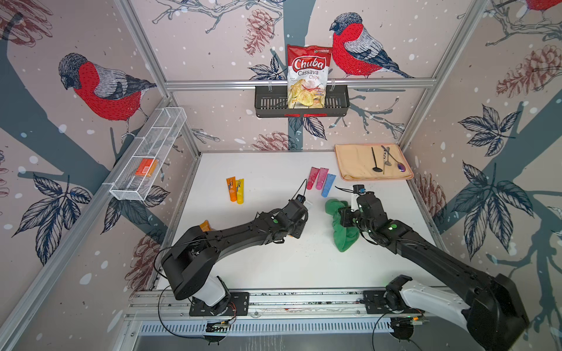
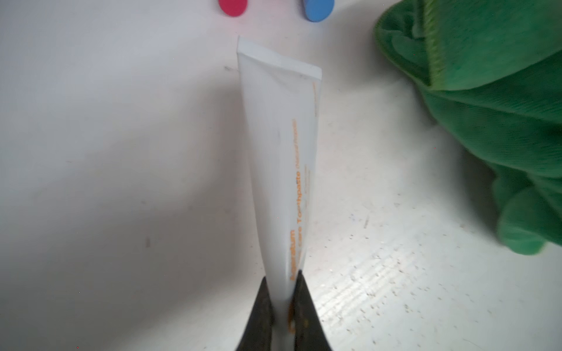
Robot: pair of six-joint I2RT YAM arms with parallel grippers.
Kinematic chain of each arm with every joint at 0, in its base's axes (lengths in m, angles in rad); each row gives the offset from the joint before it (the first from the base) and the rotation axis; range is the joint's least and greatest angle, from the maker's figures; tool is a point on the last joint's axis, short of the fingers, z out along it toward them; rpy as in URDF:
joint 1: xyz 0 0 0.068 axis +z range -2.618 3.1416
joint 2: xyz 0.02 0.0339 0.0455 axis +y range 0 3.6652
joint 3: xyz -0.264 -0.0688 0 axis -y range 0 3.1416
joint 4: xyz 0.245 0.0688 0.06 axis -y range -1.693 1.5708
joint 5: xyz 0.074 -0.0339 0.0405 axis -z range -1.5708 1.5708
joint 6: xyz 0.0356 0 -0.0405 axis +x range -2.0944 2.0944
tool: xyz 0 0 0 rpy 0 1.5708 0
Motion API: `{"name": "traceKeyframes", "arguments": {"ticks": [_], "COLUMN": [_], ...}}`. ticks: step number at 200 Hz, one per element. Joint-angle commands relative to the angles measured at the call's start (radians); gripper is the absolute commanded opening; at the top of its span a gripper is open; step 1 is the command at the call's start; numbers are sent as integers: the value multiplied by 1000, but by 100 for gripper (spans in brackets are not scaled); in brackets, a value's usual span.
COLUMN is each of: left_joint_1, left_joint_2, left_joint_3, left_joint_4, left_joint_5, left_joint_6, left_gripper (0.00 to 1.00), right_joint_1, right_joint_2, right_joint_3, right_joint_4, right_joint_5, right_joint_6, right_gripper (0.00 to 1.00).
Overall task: Wipe the surface of the toothpaste tube
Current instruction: Adjust the toothpaste at the center of the board.
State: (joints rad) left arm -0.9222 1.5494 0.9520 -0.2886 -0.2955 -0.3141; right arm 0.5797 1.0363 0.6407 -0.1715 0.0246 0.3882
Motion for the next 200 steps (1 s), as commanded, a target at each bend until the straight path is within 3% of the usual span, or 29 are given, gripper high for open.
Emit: {"name": "traceKeyframes", "arguments": {"ticks": [1, 33, 54, 104, 167, 200], "left_joint_1": [-37, -114, -152, -234, -291, -311], "left_joint_2": [70, 268, 317, 351, 406, 286], "left_joint_3": [34, 96, 113, 139, 138, 112], "left_joint_4": [-143, -249, -285, -249, -225, -174], "left_joint_5": [-388, -625, -694, -611, -499, -450], "left_joint_6": [16, -58, -117, -117, -143, -147], "left_gripper": [10, 10, 10, 15, 29, 33], "right_joint_1": [-16, -23, -27, -36, -38, -38], "right_joint_2": [-53, -106, -102, -67, -51, -53], "right_joint_3": [-4, -41, -38, -23, -18, -24], "right_joint_4": [-36, 5, 3, -8, -11, -6], "right_joint_5": [38, 36, 27, 6, -12, -14], "right_joint_6": [-14, -7, -9, -16, -19, -20], "right_gripper": [0, 0, 0, 0, 0, 0]}}
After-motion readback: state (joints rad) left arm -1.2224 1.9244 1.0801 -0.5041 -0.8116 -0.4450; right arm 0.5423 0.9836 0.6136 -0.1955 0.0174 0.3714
